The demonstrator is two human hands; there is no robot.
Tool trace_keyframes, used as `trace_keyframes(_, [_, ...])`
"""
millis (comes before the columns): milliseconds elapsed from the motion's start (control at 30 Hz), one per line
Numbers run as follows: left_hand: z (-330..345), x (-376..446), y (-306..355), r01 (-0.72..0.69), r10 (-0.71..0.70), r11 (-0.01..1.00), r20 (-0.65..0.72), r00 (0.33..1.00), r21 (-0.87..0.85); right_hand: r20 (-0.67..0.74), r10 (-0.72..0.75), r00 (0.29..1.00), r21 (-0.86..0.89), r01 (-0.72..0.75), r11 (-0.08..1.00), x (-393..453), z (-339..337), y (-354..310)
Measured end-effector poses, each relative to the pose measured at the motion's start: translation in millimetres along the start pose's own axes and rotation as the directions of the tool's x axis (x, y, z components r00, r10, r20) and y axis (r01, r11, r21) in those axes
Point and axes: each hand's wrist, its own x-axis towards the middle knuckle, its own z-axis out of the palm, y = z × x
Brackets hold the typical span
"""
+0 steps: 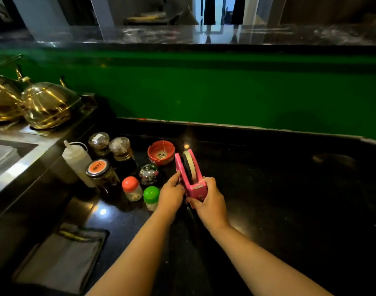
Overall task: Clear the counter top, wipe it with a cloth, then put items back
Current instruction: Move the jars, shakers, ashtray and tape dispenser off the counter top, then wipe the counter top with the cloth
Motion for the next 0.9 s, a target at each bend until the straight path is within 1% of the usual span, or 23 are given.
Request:
trace_keyframes(133, [-0.6,6.0,-7.8,0.015,-0.014,1.0,-0.061,0.998,0.016,0.026,0.027,0.999,0.039,-0.028,0.999,7.5,17.0,13.7])
trace_keyframes(200, [-0.9,4.1,-5.9,0.019,-0.016,0.999,-0.079,0.997,0.041,0.007,0.034,0.999,0.061,-0.034,0.998,10.2,24.0,16.0])
trace_keyframes(267, [-0.2,-0.3,-2.5,0.005,0.0,0.998,-0.081,0.997,0.062,-0.02,0.014,1.0,0.048,-0.013,0.999,12.4,29.6,13.8])
trace_keyframes(367, [-0.9,-14.6,4.6,-0.047,0.056,0.994,-0.091,0.994,0.097,-0.021,-0.008,1.0,0.058,0.009,0.998,15.2,36.4,6.8])
trace_keyframes(467, [-12.6,-38.1,10.4,-0.148,0.172,0.964,-0.093,0.981,0.221,-0.01,-0.063,0.998,0.014,0.063,0.998,16.3,42.3,2.4])
trace_keyframes(500, [-19.6,-46.7,10.1,-0.197,0.23,0.938,-0.09,0.969,0.284,-0.005,-0.065,0.998,0.017,0.065,0.998,15.8,44.4,1.6])
trace_keyframes(567, [-37.8,-62.9,3.6,-0.302,0.357,0.859,-0.062,0.932,0.413,0.009,-0.013,1.0,0.026,0.012,1.0,12.3,47.5,-1.9])
trace_keyframes(633, [-60.5,-75.7,-8.5,-0.356,0.44,0.78,-0.046,0.897,0.515,-0.003,0.063,0.998,0.026,-0.063,0.998,5.2,50.8,-5.9])
trace_keyframes(667, [-73.4,-81.0,-16.4,-0.36,0.462,0.746,-0.044,0.886,0.56,-0.009,0.098,0.995,0.009,-0.098,0.995,-0.1,52.8,-7.8])
trace_keyframes(733, [-100.2,-92.6,-32.0,-0.351,0.483,0.669,-0.025,0.875,0.655,-0.006,0.156,0.988,-0.048,-0.156,0.987,-15.4,58.9,-10.1])
trace_keyframes(800, [-125.3,-105.2,-48.1,-0.324,0.46,0.589,0.022,0.887,0.74,0.005,0.192,0.981,-0.109,-0.19,0.976,-35.5,66.3,-11.6])
trace_keyframes(900, [-152.0,-120.4,-73.0,-0.278,0.406,0.448,0.084,0.91,0.85,0.015,0.185,0.983,-0.285,-0.173,0.943,-67.4,79.5,-11.4])
